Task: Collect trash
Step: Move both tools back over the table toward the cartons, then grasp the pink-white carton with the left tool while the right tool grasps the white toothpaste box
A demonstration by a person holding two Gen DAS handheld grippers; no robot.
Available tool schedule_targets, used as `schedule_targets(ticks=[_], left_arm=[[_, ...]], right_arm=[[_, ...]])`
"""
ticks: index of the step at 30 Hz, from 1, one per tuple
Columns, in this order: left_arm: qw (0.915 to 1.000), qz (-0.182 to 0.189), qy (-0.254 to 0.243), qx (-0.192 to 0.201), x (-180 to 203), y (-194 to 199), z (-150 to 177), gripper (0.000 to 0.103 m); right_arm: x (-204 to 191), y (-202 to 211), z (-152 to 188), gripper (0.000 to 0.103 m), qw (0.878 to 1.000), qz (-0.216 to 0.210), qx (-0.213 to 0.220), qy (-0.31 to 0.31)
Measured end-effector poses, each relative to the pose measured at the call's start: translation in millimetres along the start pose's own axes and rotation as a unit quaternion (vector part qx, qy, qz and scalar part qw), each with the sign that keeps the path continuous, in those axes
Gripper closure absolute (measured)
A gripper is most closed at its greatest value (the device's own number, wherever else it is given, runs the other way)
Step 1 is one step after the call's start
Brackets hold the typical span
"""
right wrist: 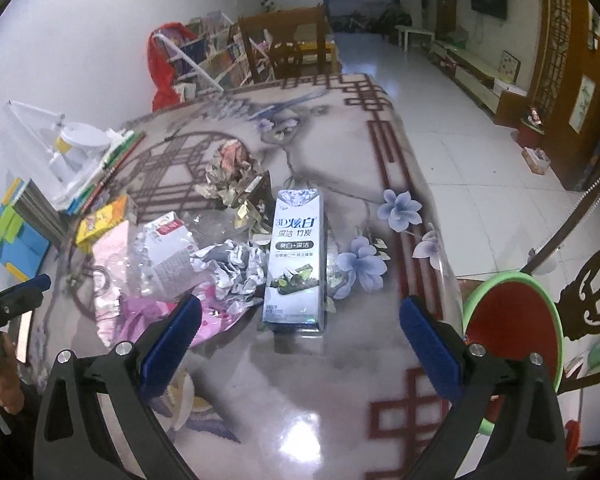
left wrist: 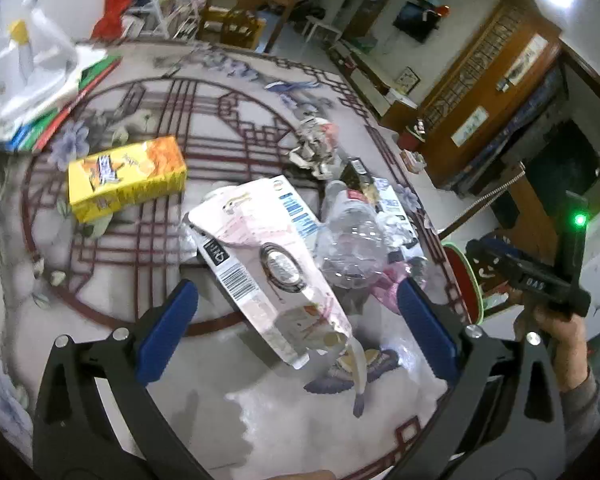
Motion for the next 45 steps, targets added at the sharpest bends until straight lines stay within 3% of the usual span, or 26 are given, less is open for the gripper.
schedule_targets(ticks=[10, 16, 23, 36, 41, 45], left_arm=[[0.9921, 0.029, 0.116, -0.04, -30, -35, 2, 0.006], [0.9899, 0.026, 0.13, -0.051, -35, -50, 1, 0.006], [0.9859, 0.022, 0.15, -0.07, -35, -68, 1, 0.006], [0.976, 0.021, 0.196, -0.092, -42, -98, 7, 0.006], [0.9772, 0.031, 0.192, -0.085, -39, -97, 6, 0.018], [0.9796, 0.03, 0.184, -0.076, -38, -94, 8, 0.02]], right_arm=[[18, -42, 5, 0.007, 0.999, 0.01, -0.04, -0.001], [18, -64, 17, 0.007, 0.998, 0.001, -0.064, 0.006], [1, -85, 10, 0.007, 0.996, 0.019, -0.071, 0.051], [10, -113, 5, 0.009, 0.995, 0.027, -0.08, 0.043], [12, -114, 3, 0.024, 0.996, 0.015, -0.075, 0.036], [13, -117, 5, 0.036, 0.996, 0.004, -0.084, 0.028]])
Point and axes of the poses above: each gripper's, at about its wrist camera, not at the fingertips, and y roughly against the way its jaws point, x to its right, z to its underside, the point moved 2 cm from there along -y, roughly the way its jaws point, and after that the axes turned 9 degrees about -z, right-handed, at the moved point
